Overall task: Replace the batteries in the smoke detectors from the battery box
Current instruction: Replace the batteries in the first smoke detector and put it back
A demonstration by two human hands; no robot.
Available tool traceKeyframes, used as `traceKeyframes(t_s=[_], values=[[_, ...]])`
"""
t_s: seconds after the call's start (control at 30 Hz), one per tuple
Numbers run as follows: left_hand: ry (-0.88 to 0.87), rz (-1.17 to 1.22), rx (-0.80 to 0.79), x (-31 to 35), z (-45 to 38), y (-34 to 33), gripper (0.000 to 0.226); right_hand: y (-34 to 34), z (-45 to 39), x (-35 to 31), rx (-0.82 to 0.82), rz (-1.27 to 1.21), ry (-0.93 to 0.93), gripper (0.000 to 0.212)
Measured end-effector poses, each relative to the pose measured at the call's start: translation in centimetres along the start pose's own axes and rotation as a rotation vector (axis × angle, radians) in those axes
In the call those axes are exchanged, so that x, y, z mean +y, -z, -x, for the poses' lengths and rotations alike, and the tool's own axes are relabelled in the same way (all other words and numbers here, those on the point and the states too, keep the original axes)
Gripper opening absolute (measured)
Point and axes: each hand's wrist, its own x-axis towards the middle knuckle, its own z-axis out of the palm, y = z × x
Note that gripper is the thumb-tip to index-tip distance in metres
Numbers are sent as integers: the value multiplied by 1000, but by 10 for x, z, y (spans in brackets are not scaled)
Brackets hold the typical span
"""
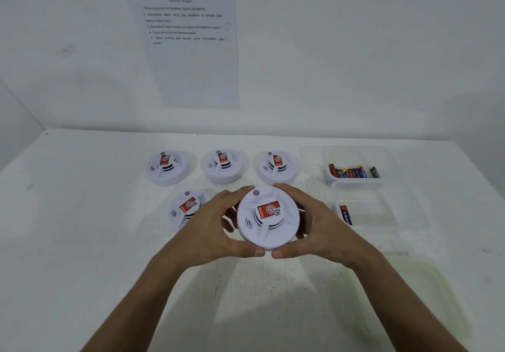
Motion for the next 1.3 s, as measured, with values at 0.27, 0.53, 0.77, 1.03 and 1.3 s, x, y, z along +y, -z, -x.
traceKeyframes(t_s=[0.27, 0.53, 0.77, 1.03, 1.3], values=[[-4, -27, 22, -2, 0, 2, 86, -2, -3, 2, 8, 36, -2, 91], [-4, -40, 37, -6, -2, 3, 83, -3, -6, 2, 13, 41, -3, 91], [-14, -100, 49, -7, -4, 4, 82, -5, -8, 8, 30, 45, -28, 92], [-16, -102, 37, -7, -7, 5, 83, -8, -12, 14, 52, 28, -53, 89], [13, -110, 56, -9, -11, 5, 84, -7, -23, 16, 51, 51, -35, 91]])
